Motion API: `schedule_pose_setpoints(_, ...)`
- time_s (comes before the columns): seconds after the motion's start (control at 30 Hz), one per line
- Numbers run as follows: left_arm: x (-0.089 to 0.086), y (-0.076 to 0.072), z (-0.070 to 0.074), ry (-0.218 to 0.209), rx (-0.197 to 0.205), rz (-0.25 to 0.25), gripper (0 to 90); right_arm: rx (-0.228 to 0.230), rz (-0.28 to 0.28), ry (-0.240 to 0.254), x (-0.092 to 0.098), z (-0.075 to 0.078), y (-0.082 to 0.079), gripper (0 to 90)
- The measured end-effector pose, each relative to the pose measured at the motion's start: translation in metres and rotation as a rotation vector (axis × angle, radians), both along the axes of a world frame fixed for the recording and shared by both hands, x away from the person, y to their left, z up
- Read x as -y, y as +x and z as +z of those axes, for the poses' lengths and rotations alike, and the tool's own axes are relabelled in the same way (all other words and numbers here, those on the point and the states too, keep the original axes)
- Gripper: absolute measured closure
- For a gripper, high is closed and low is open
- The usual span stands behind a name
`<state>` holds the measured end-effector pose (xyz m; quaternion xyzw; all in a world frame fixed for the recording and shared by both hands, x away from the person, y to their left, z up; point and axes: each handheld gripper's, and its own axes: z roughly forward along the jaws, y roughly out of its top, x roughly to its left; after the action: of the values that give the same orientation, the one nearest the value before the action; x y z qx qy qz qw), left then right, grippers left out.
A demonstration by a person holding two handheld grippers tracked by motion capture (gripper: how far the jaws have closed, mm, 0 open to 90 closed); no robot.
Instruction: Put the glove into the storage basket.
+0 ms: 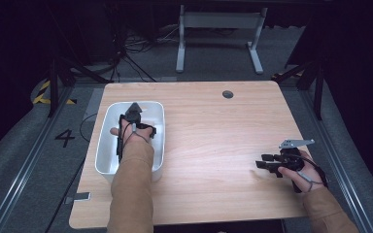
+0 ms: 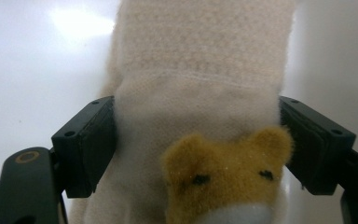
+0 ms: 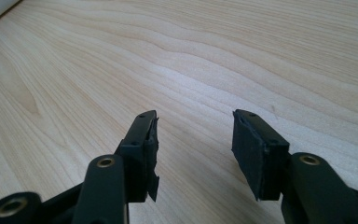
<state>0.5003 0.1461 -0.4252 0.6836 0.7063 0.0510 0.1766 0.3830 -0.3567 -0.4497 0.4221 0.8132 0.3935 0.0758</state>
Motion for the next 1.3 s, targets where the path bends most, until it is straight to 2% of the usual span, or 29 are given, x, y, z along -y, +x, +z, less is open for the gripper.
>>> schedule_pose_setpoints(0.27,-0.004,-0.004,0.014,0.011,0.083,-0.029,17.4,0.007,0.004,0.002,-0.002,0.001,0.004,49.7)
schedule_pose_setpoints(0.47,-0.009,-0.011,0.029,-0.019,0.144,0.009,19.3,0.011,0.014,0.004,-0.008,0.002,0.013,49.3)
schedule_pose_setpoints(0.57,-0.010,-0.015,0.035,-0.019,0.156,-0.005,19.8,0.014,0.021,0.007,-0.012,0.003,0.018,49.2)
schedule_pose_setpoints(0.7,-0.007,-0.026,0.046,-0.064,0.196,-0.053,23.9,0.018,0.031,0.007,-0.016,0.004,0.024,49.1)
schedule_pose_setpoints(0.87,-0.005,-0.042,0.061,-0.114,0.275,-0.101,27.1,0.021,0.036,0.013,-0.017,0.006,0.028,49.1)
schedule_pose_setpoints(1.03,0.000,-0.060,0.077,-0.128,0.326,-0.173,26.9,0.025,0.031,0.010,-0.015,0.007,0.027,49.1)
schedule_pose_setpoints(1.1,0.003,-0.066,0.081,-0.147,0.354,-0.189,27.0,0.029,0.028,0.011,-0.014,0.008,0.026,48.9)
schedule_pose_setpoints(1.17,0.006,-0.074,0.086,-0.170,0.379,-0.224,27.1,0.031,0.027,0.016,-0.012,0.008,0.025,47.8)
schedule_pose_setpoints(1.27,0.015,-0.085,0.093,-0.179,0.416,-0.278,27.0,0.045,0.012,0.012,-0.008,0.007,0.023,44.0)
schedule_pose_setpoints(1.3,0.019,-0.089,0.095,-0.185,0.424,-0.311,26.9,0.048,0.007,0.013,-0.006,0.007,0.023,43.7)
